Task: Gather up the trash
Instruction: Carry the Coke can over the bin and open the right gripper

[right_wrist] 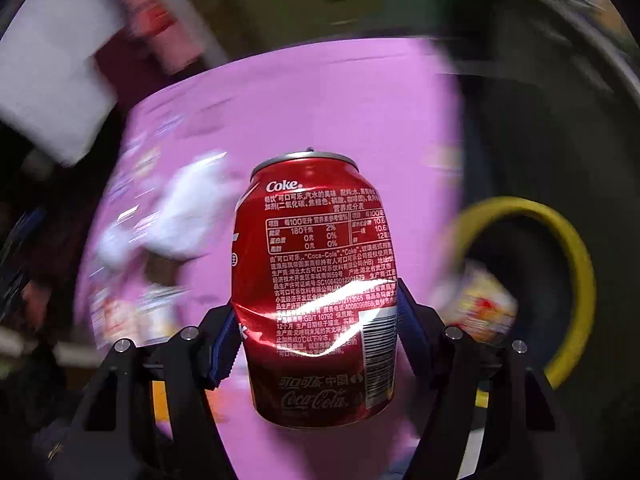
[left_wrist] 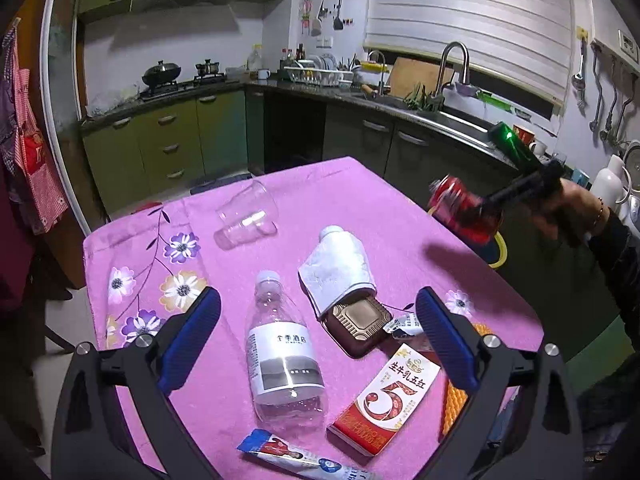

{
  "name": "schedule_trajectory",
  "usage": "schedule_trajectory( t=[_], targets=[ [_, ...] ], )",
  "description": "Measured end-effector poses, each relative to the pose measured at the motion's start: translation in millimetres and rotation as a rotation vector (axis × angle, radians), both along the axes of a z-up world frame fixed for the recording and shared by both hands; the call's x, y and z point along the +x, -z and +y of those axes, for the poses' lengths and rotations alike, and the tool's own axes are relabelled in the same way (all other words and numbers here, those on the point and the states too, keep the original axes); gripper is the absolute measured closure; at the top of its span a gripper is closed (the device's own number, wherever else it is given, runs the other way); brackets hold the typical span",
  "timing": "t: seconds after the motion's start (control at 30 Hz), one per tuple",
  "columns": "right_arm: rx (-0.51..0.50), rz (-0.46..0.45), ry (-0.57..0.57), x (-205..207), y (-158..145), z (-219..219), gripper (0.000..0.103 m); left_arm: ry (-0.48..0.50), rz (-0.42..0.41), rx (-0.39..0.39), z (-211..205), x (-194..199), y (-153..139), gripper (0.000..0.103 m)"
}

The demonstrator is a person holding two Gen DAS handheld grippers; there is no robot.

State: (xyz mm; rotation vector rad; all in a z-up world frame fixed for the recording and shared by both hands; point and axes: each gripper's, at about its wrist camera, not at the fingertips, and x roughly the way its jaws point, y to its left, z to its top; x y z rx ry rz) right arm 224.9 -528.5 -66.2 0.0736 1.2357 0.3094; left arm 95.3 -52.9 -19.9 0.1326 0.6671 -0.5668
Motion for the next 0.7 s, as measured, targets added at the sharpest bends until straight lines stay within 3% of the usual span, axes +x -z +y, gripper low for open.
schedule_trajectory(
  t=[0.17, 0.27, 0.43, 0.57, 0.7],
  targets=[
    [-0.110, 0.091, 0.250, 22.4, 47.0, -92.9, 0.035, -0.010, 0.025, 0.017, -4.7, 3.9, 5.9, 0.010],
    [-0.176, 0.148, 0.311, 34.8, 84.6, -119.1, 0.035, -0.027, 0.033, 0.044, -4.9, 6.0, 8.1, 0.010],
    [-0.221, 0.185, 0.352, 51.8, 114.5, -135.8, 0.034, -0.043, 0.048, 0.076, -4.9, 6.4, 8.6, 0.010],
    [-0.232, 0.179, 0.359, 56.4, 114.7, -136.3, 0.033, -0.037, 0.054, 0.097, -7.5, 6.2, 9.3, 0.010],
    [-0.240, 0.133, 0.341, 52.0, 95.6, -131.5, 0.032, -0.027, 0.087, 0.121, -12.5, 9.9, 14.7, 0.009]
  ],
)
